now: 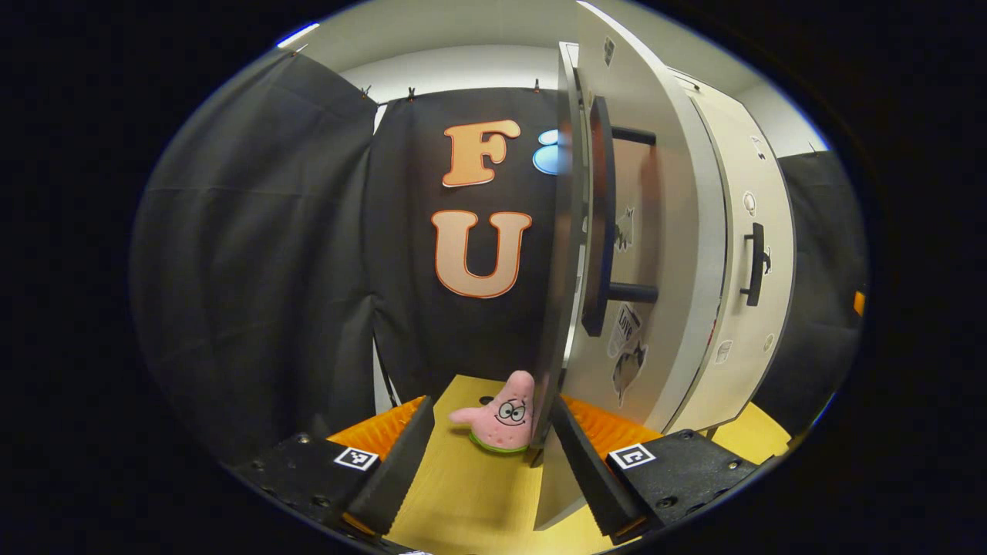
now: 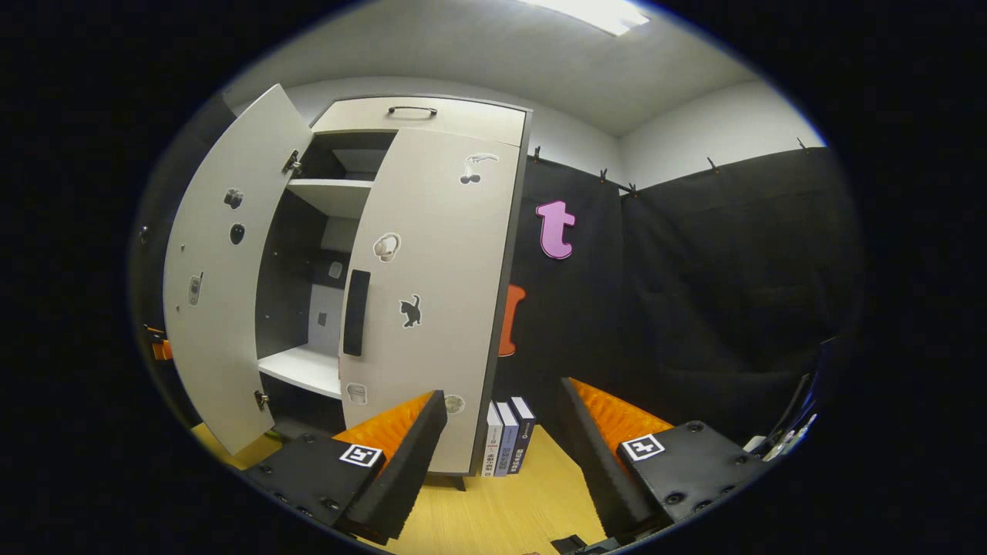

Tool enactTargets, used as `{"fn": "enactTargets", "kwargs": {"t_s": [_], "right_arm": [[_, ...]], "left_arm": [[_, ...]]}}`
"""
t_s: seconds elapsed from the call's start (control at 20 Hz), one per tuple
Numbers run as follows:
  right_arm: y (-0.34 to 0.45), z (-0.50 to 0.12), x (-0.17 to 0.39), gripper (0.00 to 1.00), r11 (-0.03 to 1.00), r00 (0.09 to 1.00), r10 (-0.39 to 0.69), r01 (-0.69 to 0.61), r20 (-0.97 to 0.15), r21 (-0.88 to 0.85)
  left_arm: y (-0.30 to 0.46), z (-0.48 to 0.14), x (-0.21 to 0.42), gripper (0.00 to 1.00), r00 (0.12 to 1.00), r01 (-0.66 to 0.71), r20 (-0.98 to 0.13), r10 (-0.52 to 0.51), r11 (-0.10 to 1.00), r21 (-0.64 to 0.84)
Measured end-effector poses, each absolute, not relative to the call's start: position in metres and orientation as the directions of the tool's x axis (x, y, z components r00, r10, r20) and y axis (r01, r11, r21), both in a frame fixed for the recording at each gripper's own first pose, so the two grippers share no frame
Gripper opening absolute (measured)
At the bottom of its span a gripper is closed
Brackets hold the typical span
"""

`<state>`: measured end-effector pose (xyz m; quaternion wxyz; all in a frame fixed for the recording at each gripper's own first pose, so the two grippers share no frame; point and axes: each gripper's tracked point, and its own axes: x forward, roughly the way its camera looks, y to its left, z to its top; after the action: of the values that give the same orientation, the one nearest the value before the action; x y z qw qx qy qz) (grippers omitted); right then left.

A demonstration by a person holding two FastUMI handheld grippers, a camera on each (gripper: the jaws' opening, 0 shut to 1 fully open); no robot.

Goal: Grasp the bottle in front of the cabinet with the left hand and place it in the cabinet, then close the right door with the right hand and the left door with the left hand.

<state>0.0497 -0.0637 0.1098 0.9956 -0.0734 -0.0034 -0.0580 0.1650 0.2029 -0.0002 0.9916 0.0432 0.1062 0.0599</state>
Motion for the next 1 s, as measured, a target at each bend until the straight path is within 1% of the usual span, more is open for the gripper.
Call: {"fn": "enactTargets", "kwargs": {"t_s": [0.2, 0.4, 0.5, 0.6, 0.75, 0.8, 0.9, 1.0], "right_arm": [[-0.070, 0.108, 0.050, 0.97, 0.984, 0.993, -0.119, 0.121, 0.024, -0.131], [-0.081, 0.106, 0.056, 0.97, 0.986, 0.993, -0.109, 0.113, 0.039, -0.122], [-0.094, 0.099, 0.063, 0.97, 0.988, 0.995, -0.095, 0.099, 0.032, -0.122], [-0.110, 0.096, 0.070, 0.97, 0.990, 0.998, -0.063, 0.066, 0.026, -0.123], [-0.131, 0.096, 0.084, 0.97, 0.992, 1.000, 0.023, -0.022, 0.005, -0.124], [-0.135, 0.097, 0.090, 0.97, 0.991, 0.998, 0.063, -0.064, -0.010, -0.120], [-0.149, 0.101, 0.096, 0.97, 0.988, 0.995, 0.101, -0.103, -0.025, -0.113], [-0.157, 0.109, 0.102, 0.97, 0.984, 0.992, 0.126, -0.124, 0.003, -0.130]], "left_arm": [[0.187, -0.004, 0.162, 0.94, 0.968, -0.089, -0.228, 0.107, 0.992, 0.091], [0.146, -0.008, 0.168, 0.94, 0.971, -0.030, -0.233, 0.049, 0.996, 0.084], [0.125, -0.013, 0.170, 0.94, 0.970, -0.038, -0.235, 0.052, 0.997, 0.062], [0.102, -0.018, 0.171, 0.94, 0.971, -0.055, -0.231, 0.063, 0.998, 0.043], [0.078, -0.020, 0.176, 0.93, 0.969, -0.118, -0.212, 0.126, 0.992, 0.049], [0.066, -0.021, 0.178, 0.92, 0.970, -0.125, -0.203, 0.131, 0.991, 0.042], [0.043, -0.022, 0.185, 0.94, 0.973, -0.122, -0.196, 0.124, 0.992, 0.020], [0.024, -0.026, 0.196, 0.94, 0.973, -0.112, -0.201, 0.112, 0.994, 0.010]]}}
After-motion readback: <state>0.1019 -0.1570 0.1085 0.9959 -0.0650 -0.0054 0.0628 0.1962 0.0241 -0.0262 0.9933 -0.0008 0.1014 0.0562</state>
